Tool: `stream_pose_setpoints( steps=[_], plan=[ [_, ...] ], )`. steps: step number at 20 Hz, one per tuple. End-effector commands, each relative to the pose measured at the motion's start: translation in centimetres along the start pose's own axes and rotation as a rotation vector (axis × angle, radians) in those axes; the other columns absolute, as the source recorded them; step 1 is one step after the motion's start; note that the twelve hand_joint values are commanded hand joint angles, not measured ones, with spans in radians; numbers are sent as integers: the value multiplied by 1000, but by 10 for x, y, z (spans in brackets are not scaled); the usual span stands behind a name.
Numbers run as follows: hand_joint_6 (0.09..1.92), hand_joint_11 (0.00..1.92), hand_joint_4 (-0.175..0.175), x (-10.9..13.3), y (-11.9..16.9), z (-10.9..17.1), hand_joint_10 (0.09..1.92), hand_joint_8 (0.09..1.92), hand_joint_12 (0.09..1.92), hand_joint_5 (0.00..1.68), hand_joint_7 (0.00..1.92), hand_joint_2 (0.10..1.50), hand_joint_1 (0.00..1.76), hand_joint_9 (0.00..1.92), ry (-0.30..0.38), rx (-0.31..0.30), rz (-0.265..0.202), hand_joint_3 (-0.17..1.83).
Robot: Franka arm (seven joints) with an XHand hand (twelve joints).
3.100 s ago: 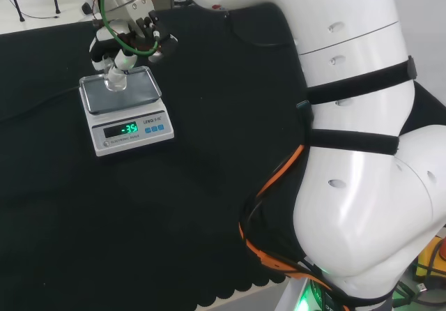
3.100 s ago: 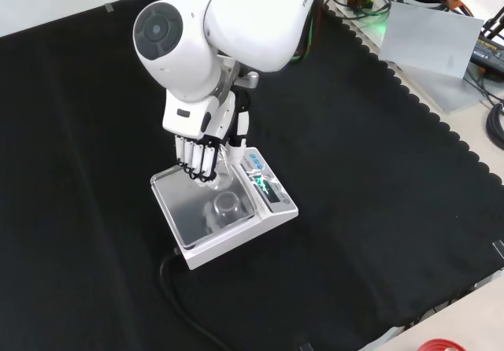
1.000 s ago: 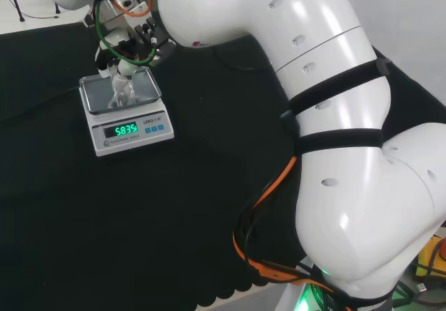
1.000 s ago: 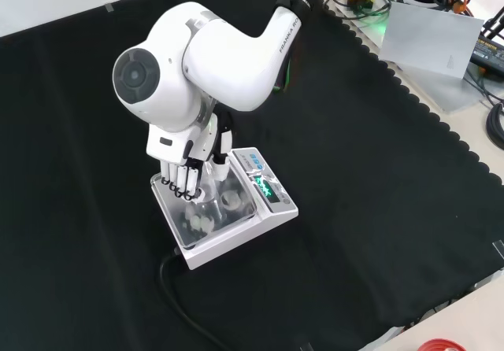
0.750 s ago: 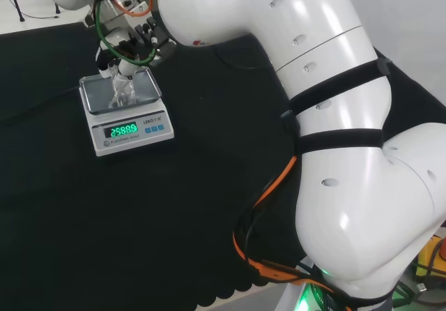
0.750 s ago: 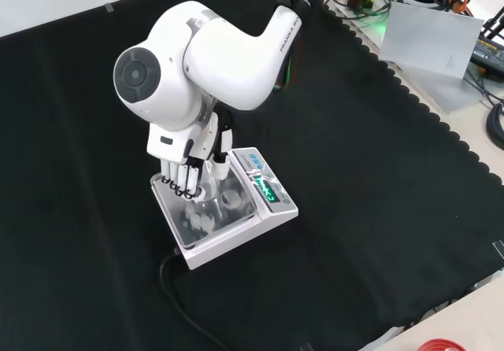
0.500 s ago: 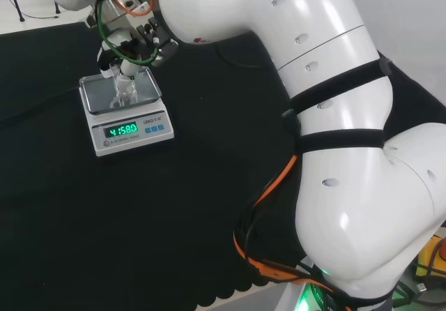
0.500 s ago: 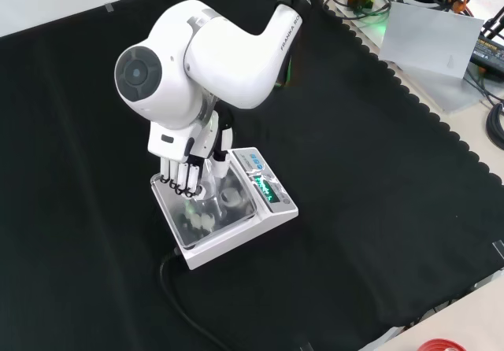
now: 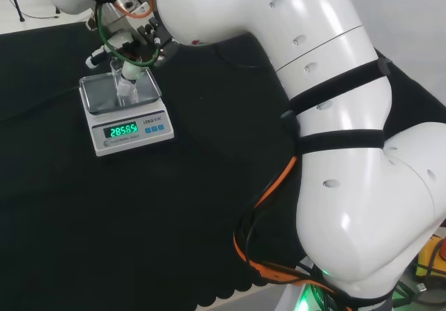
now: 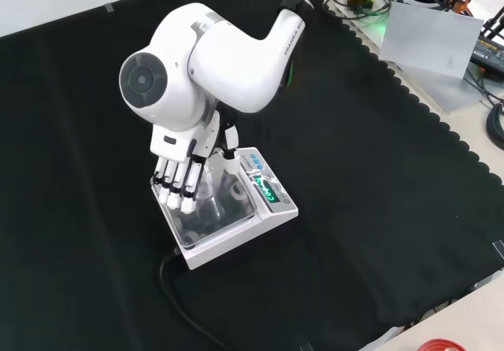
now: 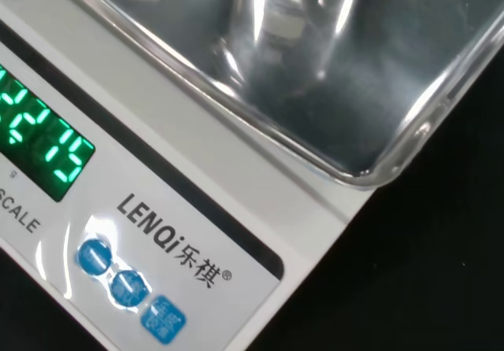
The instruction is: Put the beaker on the electronic balance.
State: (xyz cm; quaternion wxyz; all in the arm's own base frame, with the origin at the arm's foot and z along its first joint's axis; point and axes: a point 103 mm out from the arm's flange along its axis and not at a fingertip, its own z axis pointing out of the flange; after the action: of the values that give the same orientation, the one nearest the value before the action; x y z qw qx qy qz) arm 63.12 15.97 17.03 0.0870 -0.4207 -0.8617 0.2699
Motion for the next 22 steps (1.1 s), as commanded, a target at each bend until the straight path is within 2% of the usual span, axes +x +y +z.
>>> stream_pose_setpoints(
  steps=[1,5,11,14,16,18,20,22],
  plan=[
    [87,0,90,-6,-12,-9,87,87,958,0,0,822,717,0,26,-44,9,-135],
    [87,0,79,-10,-33,-38,87,87,941,0,0,817,680,0,40,-121,20,-116],
    [87,0,67,-10,-57,-66,87,87,970,0,0,820,660,0,35,-193,32,-97],
    [87,0,40,-10,-84,-87,87,87,1141,1,10,842,649,106,10,-252,71,-79],
    [87,0,12,-9,-92,-95,395,109,1288,97,96,865,659,139,7,-301,86,-68],
    [87,22,-17,-17,-143,-113,703,341,1399,237,201,891,678,233,14,-338,113,-63],
    [87,64,-42,-24,-175,-120,806,567,1442,367,264,915,693,346,32,-354,131,-64],
    [109,110,-60,-31,-208,-123,836,680,1447,466,340,937,706,440,52,-358,156,-63]
  ],
)
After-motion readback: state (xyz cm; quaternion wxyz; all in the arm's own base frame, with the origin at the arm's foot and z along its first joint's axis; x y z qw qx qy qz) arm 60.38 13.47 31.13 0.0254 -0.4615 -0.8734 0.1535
